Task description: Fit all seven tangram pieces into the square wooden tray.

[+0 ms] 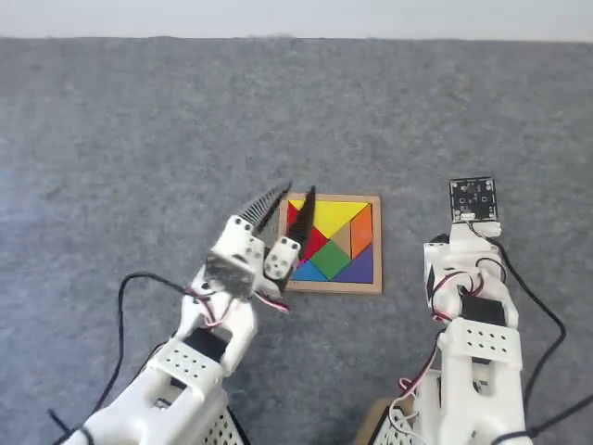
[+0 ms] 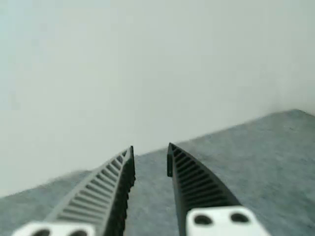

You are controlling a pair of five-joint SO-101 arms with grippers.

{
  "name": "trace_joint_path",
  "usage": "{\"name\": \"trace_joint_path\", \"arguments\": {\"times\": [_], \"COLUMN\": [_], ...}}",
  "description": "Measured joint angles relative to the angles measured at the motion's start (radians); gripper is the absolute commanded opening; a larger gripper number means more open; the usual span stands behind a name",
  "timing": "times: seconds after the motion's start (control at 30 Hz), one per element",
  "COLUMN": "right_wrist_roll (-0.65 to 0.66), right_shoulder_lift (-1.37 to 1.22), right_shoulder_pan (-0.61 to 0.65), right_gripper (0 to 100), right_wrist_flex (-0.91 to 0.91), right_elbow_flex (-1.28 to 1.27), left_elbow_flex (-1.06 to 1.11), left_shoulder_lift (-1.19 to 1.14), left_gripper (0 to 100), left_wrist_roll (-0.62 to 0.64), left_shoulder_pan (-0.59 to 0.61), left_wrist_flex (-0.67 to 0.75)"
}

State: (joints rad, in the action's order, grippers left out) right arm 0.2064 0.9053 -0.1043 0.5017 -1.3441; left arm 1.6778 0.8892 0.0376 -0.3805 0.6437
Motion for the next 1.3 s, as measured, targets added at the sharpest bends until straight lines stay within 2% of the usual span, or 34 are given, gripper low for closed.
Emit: {"name": "trace_joint_path", "arguments": {"times": [0.17,0.27,0.33,0.43,0.53,0.6,0.77,1.13,1.3], "right_wrist_roll": [0.000,0.000,0.000,0.000,0.000,0.026,0.130,0.153,0.153], "right_shoulder_lift": [0.041,0.137,0.213,0.348,0.485,0.571,0.781,0.887,0.887], "right_shoulder_pan": [0.003,0.002,0.003,0.005,0.005,0.005,0.005,0.015,0.018], "right_gripper": [0.8,0.8,0.8,0.9,0.8,0.8,0.9,0.9,0.8], "right_wrist_flex": [0.006,0.069,0.109,0.138,0.146,0.146,0.170,0.664,0.789], "right_elbow_flex": [-0.002,-0.017,-0.037,-0.098,-0.169,-0.221,-0.328,-0.324,-0.324], "left_elbow_flex": [0.000,0.000,-0.003,-0.041,-0.063,-0.057,0.014,0.017,0.017], "left_shoulder_lift": [0.199,0.362,0.471,0.631,0.773,0.862,0.904,0.875,0.875], "left_gripper": [10,10,10,10,10,10,10,10,10], "left_wrist_roll": [0.000,0.006,0.044,0.135,0.178,0.187,0.190,0.195,0.195], "left_shoulder_pan": [0.209,0.334,0.377,0.384,0.345,0.322,0.250,0.206,0.206], "left_wrist_flex": [0.011,-0.086,-0.212,-0.482,-0.756,-0.868,-0.881,-0.879,-0.879]}}
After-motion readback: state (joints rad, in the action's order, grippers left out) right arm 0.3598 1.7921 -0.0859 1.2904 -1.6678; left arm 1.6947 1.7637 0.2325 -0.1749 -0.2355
